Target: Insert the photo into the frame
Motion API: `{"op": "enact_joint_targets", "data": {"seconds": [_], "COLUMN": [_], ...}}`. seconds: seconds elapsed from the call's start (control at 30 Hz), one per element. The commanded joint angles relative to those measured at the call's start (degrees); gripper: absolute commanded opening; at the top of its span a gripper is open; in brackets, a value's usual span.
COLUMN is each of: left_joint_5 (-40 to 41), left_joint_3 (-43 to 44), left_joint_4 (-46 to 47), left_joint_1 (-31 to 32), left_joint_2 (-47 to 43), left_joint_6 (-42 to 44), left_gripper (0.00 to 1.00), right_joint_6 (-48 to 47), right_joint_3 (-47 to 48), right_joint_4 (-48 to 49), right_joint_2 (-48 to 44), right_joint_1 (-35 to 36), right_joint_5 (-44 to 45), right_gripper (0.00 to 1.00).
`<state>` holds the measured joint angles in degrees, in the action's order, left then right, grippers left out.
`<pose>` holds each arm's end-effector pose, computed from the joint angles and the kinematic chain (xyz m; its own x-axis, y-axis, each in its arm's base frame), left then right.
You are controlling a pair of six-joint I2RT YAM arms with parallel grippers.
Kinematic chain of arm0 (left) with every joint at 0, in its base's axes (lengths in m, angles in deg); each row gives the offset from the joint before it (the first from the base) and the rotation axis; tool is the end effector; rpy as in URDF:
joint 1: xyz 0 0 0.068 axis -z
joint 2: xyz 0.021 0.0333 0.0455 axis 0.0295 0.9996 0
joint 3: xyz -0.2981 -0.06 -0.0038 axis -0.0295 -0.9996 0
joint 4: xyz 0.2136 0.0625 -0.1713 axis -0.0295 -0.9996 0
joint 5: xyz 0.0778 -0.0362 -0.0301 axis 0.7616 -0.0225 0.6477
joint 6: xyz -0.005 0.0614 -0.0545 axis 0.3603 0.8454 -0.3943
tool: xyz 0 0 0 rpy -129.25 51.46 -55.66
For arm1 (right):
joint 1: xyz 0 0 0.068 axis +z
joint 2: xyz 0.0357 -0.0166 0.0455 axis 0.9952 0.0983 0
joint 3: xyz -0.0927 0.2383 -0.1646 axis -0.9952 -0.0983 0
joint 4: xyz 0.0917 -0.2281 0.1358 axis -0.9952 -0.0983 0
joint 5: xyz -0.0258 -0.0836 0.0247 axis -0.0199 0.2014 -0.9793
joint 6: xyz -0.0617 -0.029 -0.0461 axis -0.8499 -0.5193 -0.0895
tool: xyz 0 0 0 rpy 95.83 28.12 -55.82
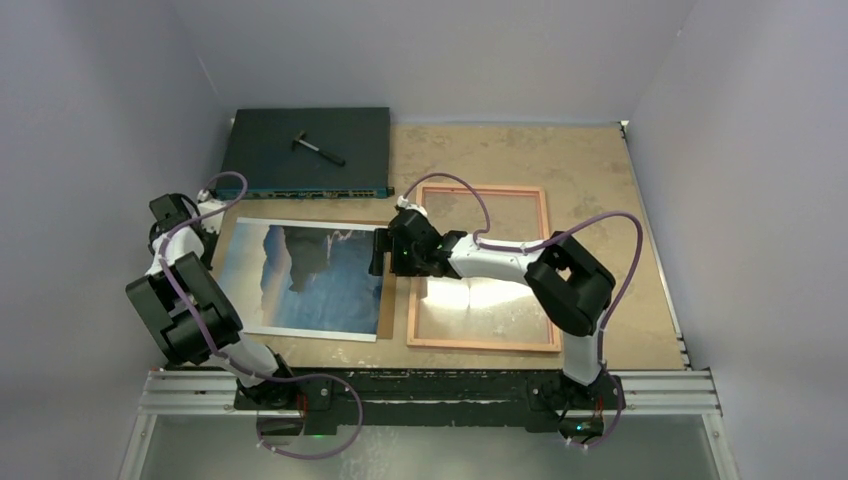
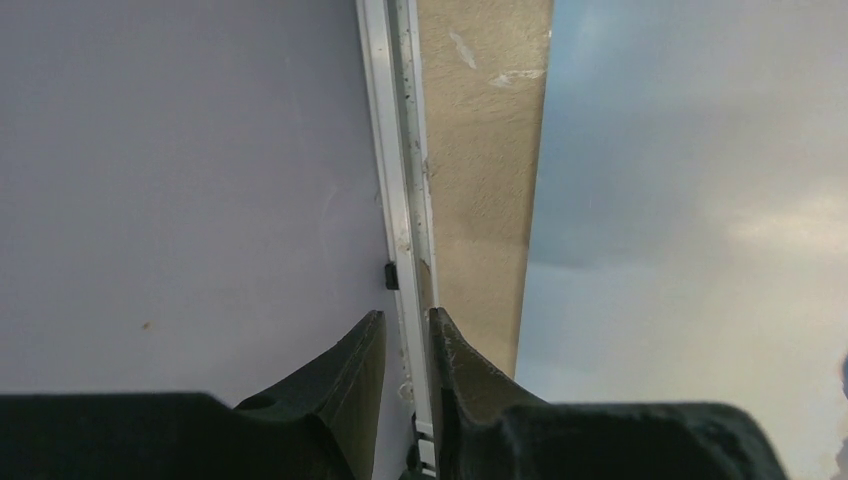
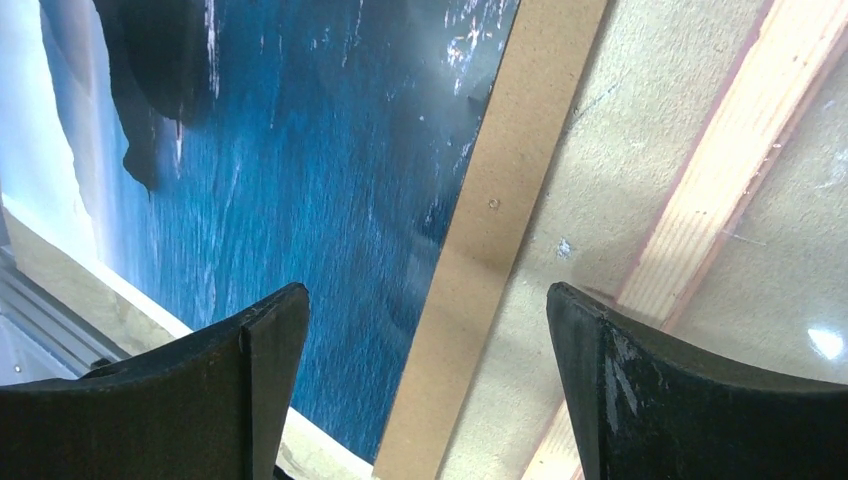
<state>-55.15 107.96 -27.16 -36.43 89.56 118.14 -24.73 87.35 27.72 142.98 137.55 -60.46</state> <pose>0.2810 0.2004 0.1901 -0.9193 0.1637 -0.3578 0.0136 0.9220 0.3869 0.2879 0.3778 0.1823 -0.8279 0.1227 -0.5473 -0.2402 0.8041 0.5437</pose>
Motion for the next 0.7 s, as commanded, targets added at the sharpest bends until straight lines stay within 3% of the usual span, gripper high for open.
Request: {"op": "enact_joint_targets", "data": {"seconds": [0.0,0.3,0.67], "left_joint_5": [-0.66,-5.21,-11.78], "left_joint_3": [-1.78,-1.84,-2.63], "left_joint_4": [5.6,4.59,-0.12], "left_joint_1": [-0.1,0.02,0.67], "left_joint_2": [2.64,7.59,7.15], "left_joint_6": [-0.58,-3.39,-4.64], "left_gripper": [0.21,0.22,0.21], "right_joint_6": [1.07,1.72,3.24], "right_joint_3": [-0.65,0.27,1.15], "right_joint_4": [0.66,0.48,2.63], "right_joint_2": [-0.63,1.91,6.15], "right_joint_1": [-0.35,-0.38,-0.32], "right_joint_5": [-0.39,0.87,-0.26], "right_gripper": [0.91,0.91,0.91]}}
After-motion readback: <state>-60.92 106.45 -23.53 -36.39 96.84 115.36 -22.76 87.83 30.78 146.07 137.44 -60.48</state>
